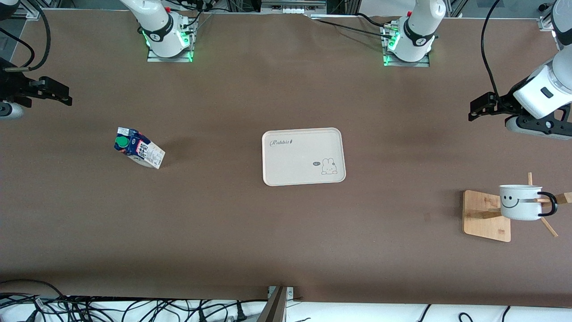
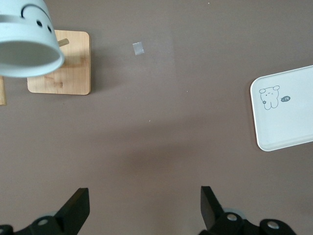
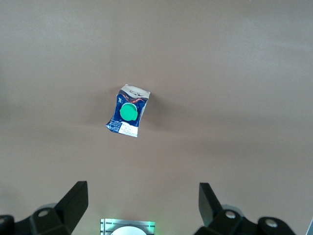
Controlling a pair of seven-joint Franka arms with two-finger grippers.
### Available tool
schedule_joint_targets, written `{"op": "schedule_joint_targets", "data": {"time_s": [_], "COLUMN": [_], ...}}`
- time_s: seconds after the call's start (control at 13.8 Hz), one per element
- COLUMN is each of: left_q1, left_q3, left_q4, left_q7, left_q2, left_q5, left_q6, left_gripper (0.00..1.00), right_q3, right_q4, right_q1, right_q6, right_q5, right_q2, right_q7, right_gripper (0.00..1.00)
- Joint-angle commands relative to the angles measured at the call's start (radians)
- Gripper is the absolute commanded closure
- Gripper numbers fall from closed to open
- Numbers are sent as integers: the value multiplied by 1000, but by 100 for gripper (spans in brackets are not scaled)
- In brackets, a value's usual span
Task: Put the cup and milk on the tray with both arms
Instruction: 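Reach the right gripper to the milk carton while the left gripper approaches the mug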
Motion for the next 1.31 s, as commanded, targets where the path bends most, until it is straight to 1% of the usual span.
{"op": "schedule_joint_targets", "data": {"time_s": [0.0,0.22,0.58,0.73,1.02,1.16,1.23], "left_q1": [5,5,5,5,6,8,8], "left_q3": [-5,-5,-5,-5,-2,3,3], "left_q4": [-9,-9,-11,-9,-12,-15,-15], "left_q7": [-8,-8,-8,-9,-20,-20,-20], "left_q2": [-14,-14,-14,-14,-10,1,6], "left_q5": [0,0,0,0,0,0,0], "left_q6": [6,6,4,4,4,4,4], "left_gripper": [0,0,0,0,0,0,0], "right_q3": [11,11,11,11,11,11,9], "right_q4": [-21,-24,-70,-93,-93,-95,-99], "right_q1": [-12,-12,-12,-12,-14,-15,-15], "right_q6": [12,12,3,12,27,49,62], "right_q5": [13,16,15,16,21,79,95], "right_q2": [-22,-19,24,60,135,170,179], "right_q7": [10,7,-6,-6,4,10,11], "right_gripper": [0,0,0,0,0,0,0]}}
